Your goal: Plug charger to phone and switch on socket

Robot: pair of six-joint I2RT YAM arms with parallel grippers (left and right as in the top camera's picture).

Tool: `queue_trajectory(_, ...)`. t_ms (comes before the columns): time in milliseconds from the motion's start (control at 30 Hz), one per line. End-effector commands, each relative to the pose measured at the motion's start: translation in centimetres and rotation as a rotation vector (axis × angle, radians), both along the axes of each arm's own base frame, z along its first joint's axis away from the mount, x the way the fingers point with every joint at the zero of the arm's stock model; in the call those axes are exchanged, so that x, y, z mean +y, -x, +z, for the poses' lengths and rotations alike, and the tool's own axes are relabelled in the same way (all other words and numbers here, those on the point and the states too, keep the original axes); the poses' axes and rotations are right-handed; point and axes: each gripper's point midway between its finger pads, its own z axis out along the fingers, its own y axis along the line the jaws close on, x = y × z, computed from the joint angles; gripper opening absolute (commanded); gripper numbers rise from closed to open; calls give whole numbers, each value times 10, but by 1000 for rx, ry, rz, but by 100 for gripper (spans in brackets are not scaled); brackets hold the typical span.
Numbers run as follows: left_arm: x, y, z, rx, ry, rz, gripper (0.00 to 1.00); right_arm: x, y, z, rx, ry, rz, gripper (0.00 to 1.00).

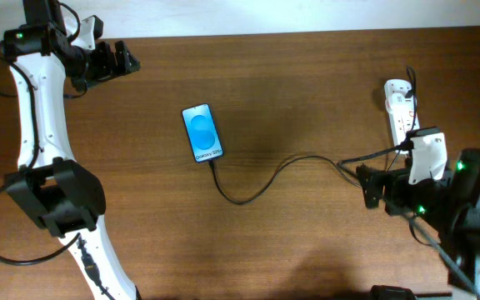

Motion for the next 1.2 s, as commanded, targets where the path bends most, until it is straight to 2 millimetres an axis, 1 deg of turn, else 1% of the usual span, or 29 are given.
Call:
queue_trajectory(0,3,-3,3,-17,-12,-5,100,-1,-6,-8,-129,46,3,98)
queue_trajectory(33,3,-3,3,-17,-12,-5,99,1,-8,-14,-184,54,10,99)
queue_trajectory(67,3,-3,3,-17,-12,-5,100,3,-9,-25,-246,80,11,99)
queue_trajectory(100,3,-3,3,-17,-12,-5,99,6,-9,-31,-276,91,15,99)
queue_trajectory(167,3,-3,3,-17,-12,-5,100,8,-6,-50,-341,119,6,98)
queue_trajectory(200,3,-3,3,-17,-12,-5,99,8,-3,-63,-369,131,-2,98)
queue_trajectory(267,3,-3,3,-17,-12,-5,99,9,1,-79,-422,131,-1,99)
queue_trajectory(400,3,-3,3,-17,-12,-5,99,9,5,-106,-517,128,-8,99)
queue_trajectory(433,3,-3,3,-17,-12,-5,100,9,5,-109,-525,128,-8,98)
queue_trajectory(467,3,-3,3,-17,-12,-5,99,9,5,-117,-535,127,-8,99)
queue_trajectory(533,3,-3,3,-17,-12,-5,100,9,5,-127,-540,127,-9,98)
queue_trajectory(733,3,-3,3,-17,-12,-5,99,0,5,-120,-577,146,-58,99)
queue_trajectory(767,3,-3,3,-17,-12,-5,99,1,6,-116,-595,145,-58,98)
queue_trajectory(1167,3,-3,3,-17,-12,-5,100,1,5,-117,-593,145,-58,98)
